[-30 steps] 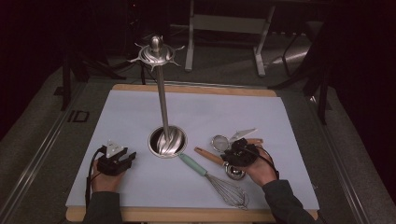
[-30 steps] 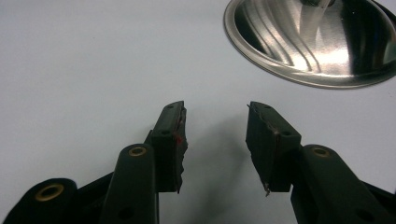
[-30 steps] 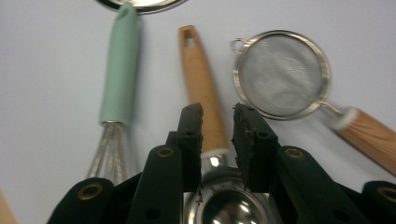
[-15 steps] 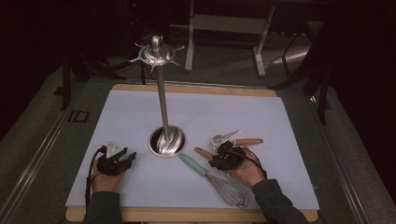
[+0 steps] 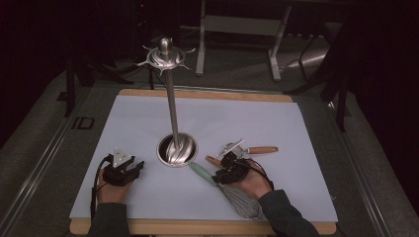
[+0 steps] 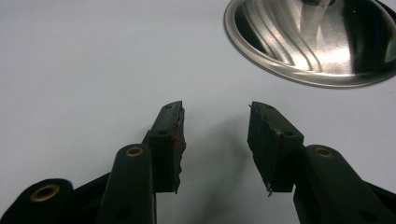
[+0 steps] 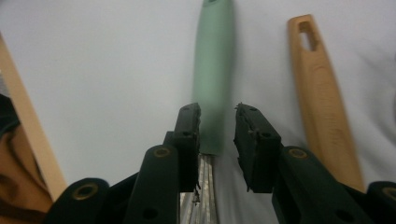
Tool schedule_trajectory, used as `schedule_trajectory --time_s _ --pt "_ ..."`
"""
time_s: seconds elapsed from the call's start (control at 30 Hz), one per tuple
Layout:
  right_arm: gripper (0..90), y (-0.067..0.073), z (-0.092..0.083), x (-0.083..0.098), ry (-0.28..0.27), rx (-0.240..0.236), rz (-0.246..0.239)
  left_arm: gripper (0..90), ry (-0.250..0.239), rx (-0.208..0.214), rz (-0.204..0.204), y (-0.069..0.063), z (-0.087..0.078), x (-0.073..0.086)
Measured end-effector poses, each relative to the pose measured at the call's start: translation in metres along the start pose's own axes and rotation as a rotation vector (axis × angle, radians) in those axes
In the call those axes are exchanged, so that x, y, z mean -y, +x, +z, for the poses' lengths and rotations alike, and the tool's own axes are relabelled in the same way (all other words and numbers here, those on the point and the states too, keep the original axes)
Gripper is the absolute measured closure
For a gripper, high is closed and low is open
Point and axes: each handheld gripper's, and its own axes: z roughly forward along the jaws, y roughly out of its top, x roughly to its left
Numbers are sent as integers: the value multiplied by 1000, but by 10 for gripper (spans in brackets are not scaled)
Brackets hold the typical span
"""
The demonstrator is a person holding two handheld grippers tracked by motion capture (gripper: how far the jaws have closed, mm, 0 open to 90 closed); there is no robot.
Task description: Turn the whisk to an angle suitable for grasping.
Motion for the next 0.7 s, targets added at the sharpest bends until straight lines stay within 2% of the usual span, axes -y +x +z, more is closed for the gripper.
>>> schedule_trajectory --time_s 0.17,0.2,0.27,0.5,0.63,0.7 --pt "686 2 7 -2 40 -15 16 561 -1 0 0 0 0 0" --pt "681 2 11 -3 69 -14 22 561 -1 0 -1 0 0 0" --pt "678 1 14 -4 89 -22 30 561 -1 0 -1 0 0 0" --pt "676 0 19 -8 132 -33 58 561 -1 0 1 0 0 0" --pt "678 0 25 -9 155 -31 54 561 1 -1 4 0 0 0" --pt "688 -1 24 -10 151 -39 90 561 0 0 2 0 0 0"
